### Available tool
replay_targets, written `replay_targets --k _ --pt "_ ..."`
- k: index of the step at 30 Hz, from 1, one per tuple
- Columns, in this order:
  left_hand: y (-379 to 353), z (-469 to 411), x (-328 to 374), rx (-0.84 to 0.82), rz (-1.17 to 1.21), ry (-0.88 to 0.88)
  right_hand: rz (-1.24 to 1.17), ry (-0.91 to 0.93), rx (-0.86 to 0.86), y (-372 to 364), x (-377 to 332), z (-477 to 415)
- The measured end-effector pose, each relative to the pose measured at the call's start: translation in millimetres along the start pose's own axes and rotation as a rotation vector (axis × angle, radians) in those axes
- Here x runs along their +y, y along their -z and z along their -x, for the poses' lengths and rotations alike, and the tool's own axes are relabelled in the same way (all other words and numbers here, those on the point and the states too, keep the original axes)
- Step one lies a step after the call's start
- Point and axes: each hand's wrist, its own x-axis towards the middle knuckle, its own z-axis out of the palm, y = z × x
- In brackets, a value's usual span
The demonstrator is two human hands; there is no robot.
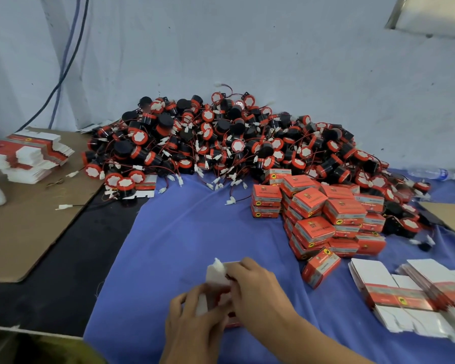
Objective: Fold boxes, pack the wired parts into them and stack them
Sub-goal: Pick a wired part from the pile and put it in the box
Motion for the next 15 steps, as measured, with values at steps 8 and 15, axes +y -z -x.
replay_targets --k 8,15 --pt "10 10 -29 -0.23 0.322 0.212 0.09 0.009 -0.126 -16 -23 -9" --pt "8 11 -16 0.106 0.373 0.286 0.084 0.097 -0.273 -10 -9 -7"
